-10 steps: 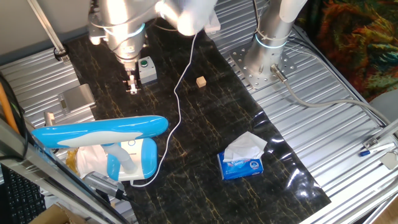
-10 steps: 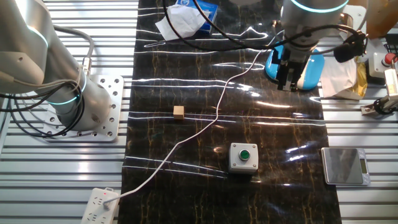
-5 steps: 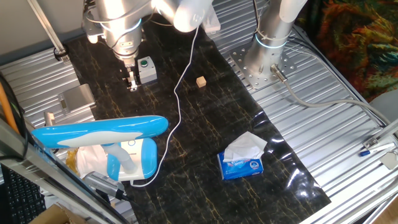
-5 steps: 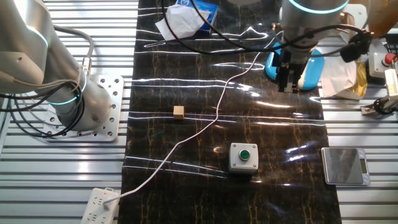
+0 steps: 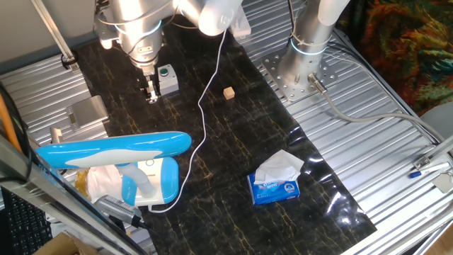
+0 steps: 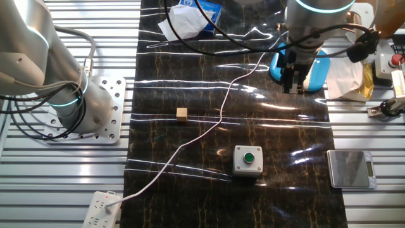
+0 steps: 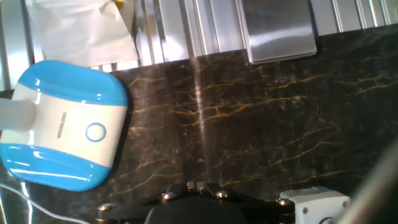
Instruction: Turn off the desk lamp by pressing the button
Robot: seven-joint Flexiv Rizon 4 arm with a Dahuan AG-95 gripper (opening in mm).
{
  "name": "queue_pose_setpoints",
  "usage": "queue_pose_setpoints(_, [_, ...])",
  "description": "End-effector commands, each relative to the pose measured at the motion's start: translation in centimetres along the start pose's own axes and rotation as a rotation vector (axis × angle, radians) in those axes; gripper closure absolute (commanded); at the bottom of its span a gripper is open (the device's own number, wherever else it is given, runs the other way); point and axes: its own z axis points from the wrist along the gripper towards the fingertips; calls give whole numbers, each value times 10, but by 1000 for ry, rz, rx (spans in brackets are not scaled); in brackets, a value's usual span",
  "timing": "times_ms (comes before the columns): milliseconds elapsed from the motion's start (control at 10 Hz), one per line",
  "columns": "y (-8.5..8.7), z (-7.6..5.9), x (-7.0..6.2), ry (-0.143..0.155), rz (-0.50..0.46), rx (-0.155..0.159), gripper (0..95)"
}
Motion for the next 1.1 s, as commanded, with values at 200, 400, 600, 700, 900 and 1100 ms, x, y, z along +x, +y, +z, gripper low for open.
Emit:
queue_pose_setpoints(200, [1, 1, -2, 71, -127, 20, 950])
queue_pose_setpoints(400, [1, 1, -2, 79, -147, 18, 950])
queue_pose_setpoints(600, [1, 1, -2, 101, -153, 15, 950])
queue_pose_setpoints(700, [1, 1, -2, 103, -128, 15, 950])
queue_pose_setpoints(900, [1, 1, -2, 99, -76, -5, 950])
queue_pose_setpoints(1100, [0, 4, -1, 87, -55, -18, 950])
